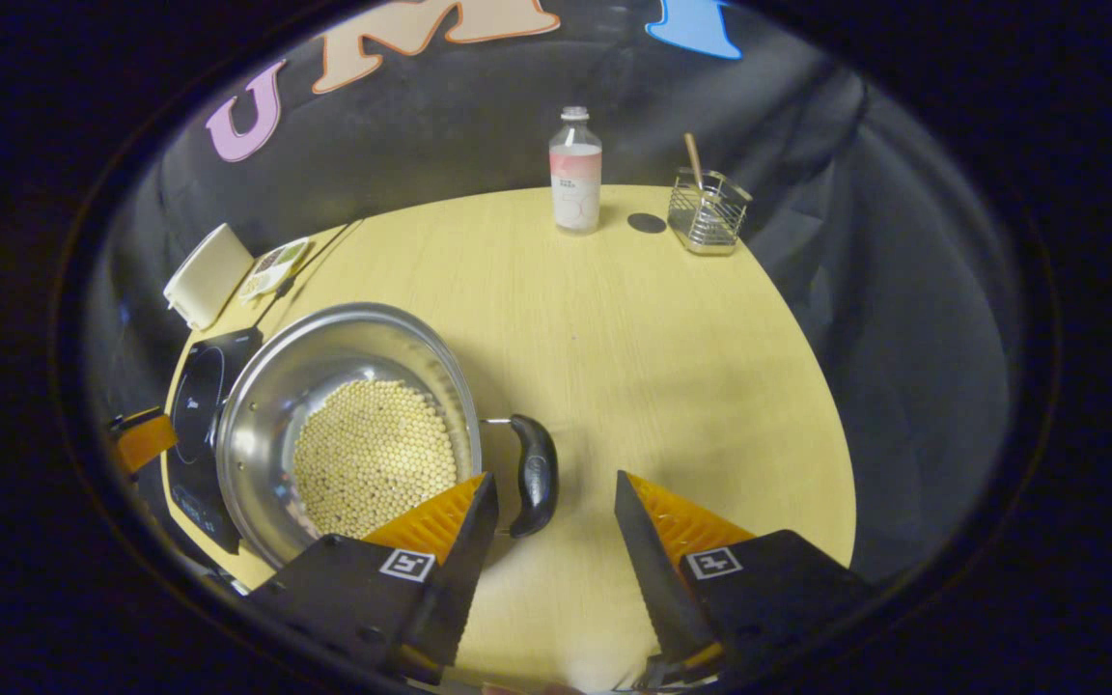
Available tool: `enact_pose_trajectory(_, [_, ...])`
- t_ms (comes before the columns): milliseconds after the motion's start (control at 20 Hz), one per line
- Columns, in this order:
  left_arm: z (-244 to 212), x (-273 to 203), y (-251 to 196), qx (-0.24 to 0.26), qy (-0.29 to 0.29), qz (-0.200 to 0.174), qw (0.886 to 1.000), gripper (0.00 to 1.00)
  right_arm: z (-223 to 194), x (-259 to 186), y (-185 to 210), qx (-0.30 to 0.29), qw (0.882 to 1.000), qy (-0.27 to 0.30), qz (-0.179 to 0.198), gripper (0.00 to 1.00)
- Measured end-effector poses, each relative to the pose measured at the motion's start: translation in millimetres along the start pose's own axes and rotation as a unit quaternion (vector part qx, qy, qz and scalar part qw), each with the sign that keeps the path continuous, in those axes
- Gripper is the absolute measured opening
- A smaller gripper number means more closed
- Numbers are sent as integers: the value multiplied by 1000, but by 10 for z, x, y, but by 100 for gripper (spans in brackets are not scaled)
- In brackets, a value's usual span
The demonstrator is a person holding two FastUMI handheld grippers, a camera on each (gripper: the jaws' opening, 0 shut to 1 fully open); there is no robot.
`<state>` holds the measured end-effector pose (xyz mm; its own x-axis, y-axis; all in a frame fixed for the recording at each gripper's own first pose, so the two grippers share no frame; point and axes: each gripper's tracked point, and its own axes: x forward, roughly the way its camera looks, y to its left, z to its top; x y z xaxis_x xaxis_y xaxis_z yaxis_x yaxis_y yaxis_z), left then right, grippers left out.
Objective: First push the handle of the pot to place it horizontally, then grasp the pot with both hands and set it on the induction cooktop.
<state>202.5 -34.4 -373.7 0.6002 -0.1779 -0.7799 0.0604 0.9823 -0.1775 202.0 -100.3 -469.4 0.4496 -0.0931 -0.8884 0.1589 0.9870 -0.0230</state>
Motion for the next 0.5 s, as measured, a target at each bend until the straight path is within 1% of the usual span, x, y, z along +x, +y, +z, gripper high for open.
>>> enact_pose_trajectory(150, [-28, 111, 30, -2, 9, 0, 1000, 98, 44, -12, 45, 36, 999, 5, 19, 77])
enact_pose_trajectory(200, [-36, 157, 30, -3, 14, -1, 1000, 98, 43, -1, 99, 42, 999, 9, 29, 79])
enact_pose_trajectory(250, [-60, 197, 35, -3, 19, -2, 1000, 97, 43, 21, 147, 45, 998, 11, 36, 77])
enact_pose_trajectory(350, [-102, 307, 42, 0, 32, -4, 999, 97, 40, 82, 222, 43, 998, 14, 40, 77])
enact_pose_trajectory(400, [-126, 363, 33, -1, 39, -7, 999, 97, 7, 116, 256, 39, 998, 21, 41, 82])
enact_pose_trajectory(450, [-148, 410, 12, -2, 46, -12, 999, 97, -16, 149, 290, 34, 998, 27, 41, 80])
enact_pose_trajectory(500, [-166, 461, -6, -5, 51, -16, 999, 97, -30, 181, 322, 31, 998, 31, 44, 80])
